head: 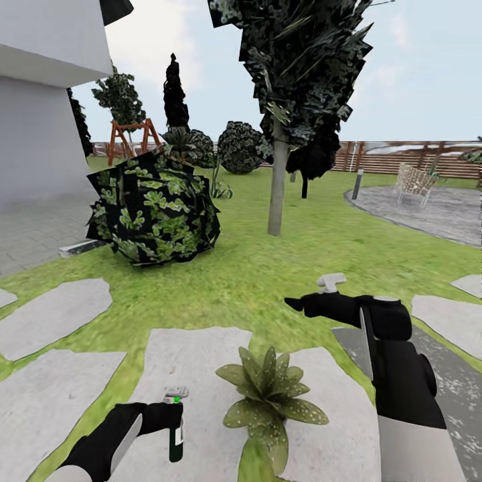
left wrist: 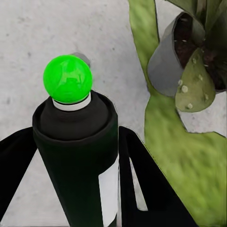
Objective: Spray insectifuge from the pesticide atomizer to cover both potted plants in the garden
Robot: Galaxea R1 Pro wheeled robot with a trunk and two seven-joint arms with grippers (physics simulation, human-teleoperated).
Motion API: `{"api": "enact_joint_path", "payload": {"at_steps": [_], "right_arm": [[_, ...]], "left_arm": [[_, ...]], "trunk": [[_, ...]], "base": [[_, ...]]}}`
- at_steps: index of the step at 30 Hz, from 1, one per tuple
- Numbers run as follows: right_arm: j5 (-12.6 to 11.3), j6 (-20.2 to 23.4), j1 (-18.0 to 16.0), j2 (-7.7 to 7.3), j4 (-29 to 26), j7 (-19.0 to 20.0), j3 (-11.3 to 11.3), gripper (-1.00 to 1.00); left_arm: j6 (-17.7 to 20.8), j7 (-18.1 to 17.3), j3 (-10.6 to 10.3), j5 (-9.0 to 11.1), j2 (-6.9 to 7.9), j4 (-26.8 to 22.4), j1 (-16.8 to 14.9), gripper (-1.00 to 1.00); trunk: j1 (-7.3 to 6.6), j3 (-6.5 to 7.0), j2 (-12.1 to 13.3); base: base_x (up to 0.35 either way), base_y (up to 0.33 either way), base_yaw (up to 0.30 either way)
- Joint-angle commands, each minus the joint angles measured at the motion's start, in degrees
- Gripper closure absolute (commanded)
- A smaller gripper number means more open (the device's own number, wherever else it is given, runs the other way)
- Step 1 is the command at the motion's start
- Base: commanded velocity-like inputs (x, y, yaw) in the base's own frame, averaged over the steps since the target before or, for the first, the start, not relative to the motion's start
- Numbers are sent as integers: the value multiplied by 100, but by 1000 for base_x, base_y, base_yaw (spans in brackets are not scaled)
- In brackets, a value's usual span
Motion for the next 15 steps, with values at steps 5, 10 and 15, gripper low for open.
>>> {"api": "enact_joint_path", "payload": {"at_steps": [5,10,15], "right_arm": [[54,-18,-3,7,-4,37,-93,-100],[54,12,-25,44,-5,3,-159,-100],[54,22,-33,19,-6,-16,-167,-100]], "left_arm": [[39,-4,-36,57,-28,4,-3,100],[59,-16,-46,55,-41,13,0,100],[122,2,-590,-204,-207,14,-10,100]], "trunk": [[-1,-7,-3],[-1,-7,-3],[-1,-7,-3]], "base": [[75,340,-25],[116,332,-126],[164,314,-266]]}}
